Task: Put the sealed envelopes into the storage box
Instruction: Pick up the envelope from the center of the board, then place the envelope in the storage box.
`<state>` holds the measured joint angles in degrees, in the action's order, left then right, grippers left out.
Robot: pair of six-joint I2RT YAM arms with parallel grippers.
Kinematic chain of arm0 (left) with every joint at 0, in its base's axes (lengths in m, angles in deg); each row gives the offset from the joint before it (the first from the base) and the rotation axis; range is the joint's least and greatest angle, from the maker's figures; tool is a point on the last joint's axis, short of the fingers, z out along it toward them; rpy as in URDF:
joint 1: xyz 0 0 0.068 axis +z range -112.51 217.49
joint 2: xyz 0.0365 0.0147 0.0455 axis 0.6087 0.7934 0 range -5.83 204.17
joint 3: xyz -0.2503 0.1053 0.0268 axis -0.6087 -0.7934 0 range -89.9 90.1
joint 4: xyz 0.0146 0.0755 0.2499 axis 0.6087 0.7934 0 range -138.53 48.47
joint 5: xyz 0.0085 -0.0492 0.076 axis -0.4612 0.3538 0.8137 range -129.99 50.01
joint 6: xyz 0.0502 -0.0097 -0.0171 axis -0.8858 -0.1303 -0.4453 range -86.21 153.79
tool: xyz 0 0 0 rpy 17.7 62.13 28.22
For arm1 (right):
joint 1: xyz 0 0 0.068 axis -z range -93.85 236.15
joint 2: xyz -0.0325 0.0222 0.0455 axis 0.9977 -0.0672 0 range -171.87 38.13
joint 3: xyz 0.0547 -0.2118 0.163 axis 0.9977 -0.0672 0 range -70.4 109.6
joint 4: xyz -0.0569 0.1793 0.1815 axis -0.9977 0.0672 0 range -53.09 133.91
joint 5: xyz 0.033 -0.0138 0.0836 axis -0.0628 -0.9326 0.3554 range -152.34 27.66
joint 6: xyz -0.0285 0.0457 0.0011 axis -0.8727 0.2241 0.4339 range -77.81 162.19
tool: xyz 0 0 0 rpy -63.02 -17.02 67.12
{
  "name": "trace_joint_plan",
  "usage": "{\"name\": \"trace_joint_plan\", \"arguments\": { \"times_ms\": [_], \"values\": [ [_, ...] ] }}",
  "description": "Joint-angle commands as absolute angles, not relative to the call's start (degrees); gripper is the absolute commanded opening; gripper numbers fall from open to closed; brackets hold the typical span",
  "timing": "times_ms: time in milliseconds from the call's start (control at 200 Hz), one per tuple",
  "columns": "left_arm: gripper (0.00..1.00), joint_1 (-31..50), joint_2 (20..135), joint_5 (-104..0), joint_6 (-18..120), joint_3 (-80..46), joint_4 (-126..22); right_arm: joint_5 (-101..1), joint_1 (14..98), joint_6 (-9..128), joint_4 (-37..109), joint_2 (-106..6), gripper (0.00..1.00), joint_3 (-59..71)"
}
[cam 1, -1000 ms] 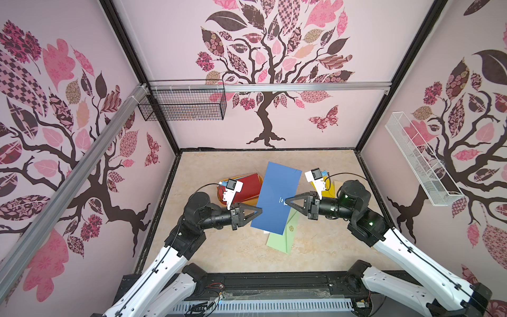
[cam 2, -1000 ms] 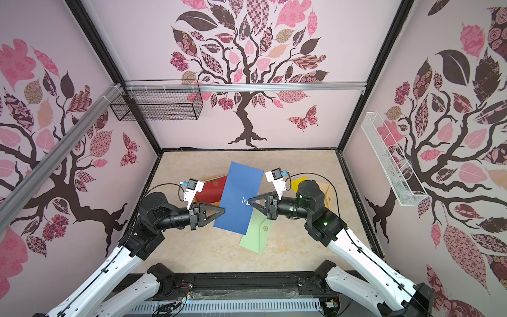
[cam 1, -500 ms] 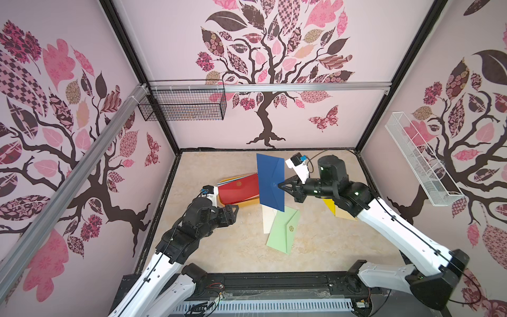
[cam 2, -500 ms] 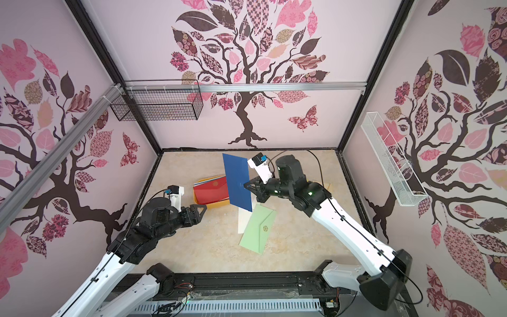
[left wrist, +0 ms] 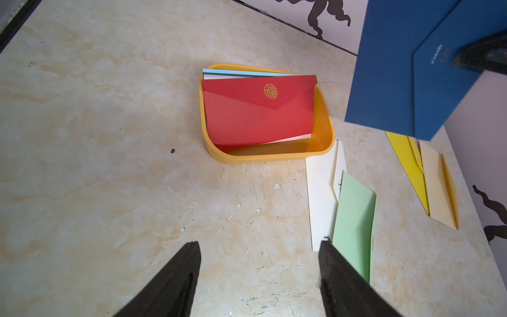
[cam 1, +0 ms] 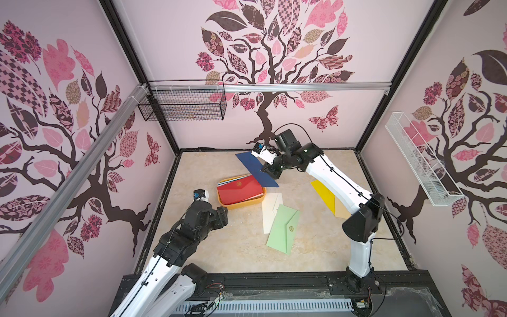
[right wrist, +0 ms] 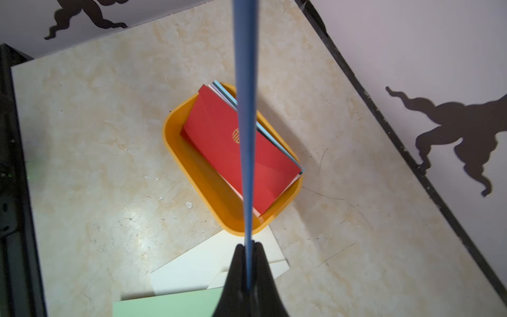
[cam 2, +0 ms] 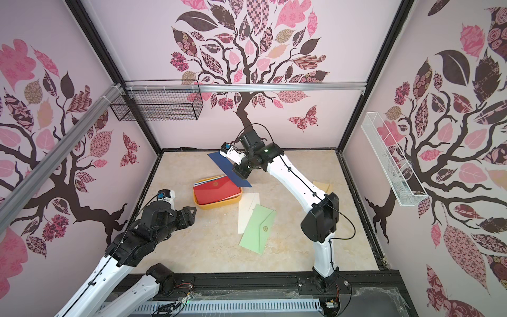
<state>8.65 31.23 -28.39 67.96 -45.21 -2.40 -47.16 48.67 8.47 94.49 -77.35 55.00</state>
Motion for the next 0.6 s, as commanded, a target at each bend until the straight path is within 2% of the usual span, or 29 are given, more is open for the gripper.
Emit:
{"name": "trace_joint_plan", "arguments": {
  "times_ms": [0, 365, 595],
  "values": [
    [0.72, 8.88, 30.29, -27.52, 67.21, -46.58, -2.99, -49.88, 47.67, -0.73, 101.39, -83.76, 0.00, 62.92],
    [0.72, 8.93, 31.74, -30.75, 66.26, -47.09, -4.78, -52.03, 44.66, -12.36, 101.47, -92.49, 0.00, 69.12],
    [0.72, 8.86, 30.84, -31.18, 66.15, -47.39, -5.25, -53.62, 43.38, -16.58, 101.21, -93.39, 0.00, 67.60]
  ]
}}
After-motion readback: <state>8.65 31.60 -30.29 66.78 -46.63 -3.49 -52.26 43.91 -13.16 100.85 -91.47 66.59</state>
